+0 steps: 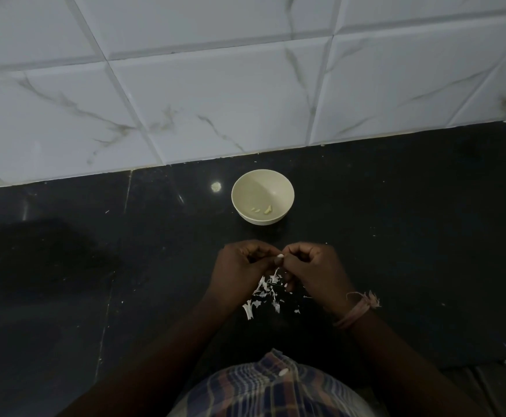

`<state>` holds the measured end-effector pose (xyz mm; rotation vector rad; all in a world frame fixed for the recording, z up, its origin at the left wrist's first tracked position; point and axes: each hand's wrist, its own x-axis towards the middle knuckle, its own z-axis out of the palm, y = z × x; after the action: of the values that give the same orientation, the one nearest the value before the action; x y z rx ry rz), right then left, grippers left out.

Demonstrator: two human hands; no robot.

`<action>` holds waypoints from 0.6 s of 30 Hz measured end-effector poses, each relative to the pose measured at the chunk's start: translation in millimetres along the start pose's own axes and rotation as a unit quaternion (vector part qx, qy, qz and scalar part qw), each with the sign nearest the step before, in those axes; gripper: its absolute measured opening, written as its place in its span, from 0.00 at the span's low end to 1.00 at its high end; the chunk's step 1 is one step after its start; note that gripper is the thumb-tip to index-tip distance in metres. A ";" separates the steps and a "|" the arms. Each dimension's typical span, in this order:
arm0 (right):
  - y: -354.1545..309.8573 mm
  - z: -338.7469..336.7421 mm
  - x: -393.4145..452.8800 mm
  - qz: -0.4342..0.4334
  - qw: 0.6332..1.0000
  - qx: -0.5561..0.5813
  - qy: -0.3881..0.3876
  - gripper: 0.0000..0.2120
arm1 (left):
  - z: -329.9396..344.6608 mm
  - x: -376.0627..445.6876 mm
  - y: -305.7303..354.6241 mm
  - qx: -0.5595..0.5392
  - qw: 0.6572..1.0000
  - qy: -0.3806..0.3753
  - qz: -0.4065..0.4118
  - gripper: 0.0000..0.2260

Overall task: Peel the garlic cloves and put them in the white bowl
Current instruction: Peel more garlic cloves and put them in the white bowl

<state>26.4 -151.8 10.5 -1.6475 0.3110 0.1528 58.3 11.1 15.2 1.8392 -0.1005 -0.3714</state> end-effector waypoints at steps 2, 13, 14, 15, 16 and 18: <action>0.9 -1.1 0.3 -0.002 1.000 -0.009 -0.007 0.06 | -0.1 1.9 0.9 -0.006 1.000 -0.005 -0.017 0.03; 6.3 2.6 2.1 0.011 1.000 0.003 0.008 0.09 | 2.8 4.8 1.3 -0.097 0.992 -0.022 -0.073 0.04; 6.6 2.2 1.2 0.018 1.000 0.018 0.004 0.08 | 2.3 4.6 0.4 -0.114 0.990 -0.027 -0.082 0.04; 6.6 1.7 0.9 0.025 0.999 0.038 -0.002 0.08 | 1.5 4.4 -0.6 -0.131 0.987 -0.030 -0.090 0.04; 6.2 1.1 0.9 0.032 0.997 0.062 -0.010 0.07 | 0.7 4.1 -1.8 -0.147 0.984 -0.034 -0.094 0.04; 5.1 -0.8 1.4 0.050 0.993 0.105 -0.025 0.06 | 0.5 2.6 -5.2 -0.175 0.979 -0.041 -0.096 0.05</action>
<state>26.1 -153.1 5.4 -1.4189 0.3597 0.2278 60.0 11.5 9.5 1.4889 0.0837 -0.5628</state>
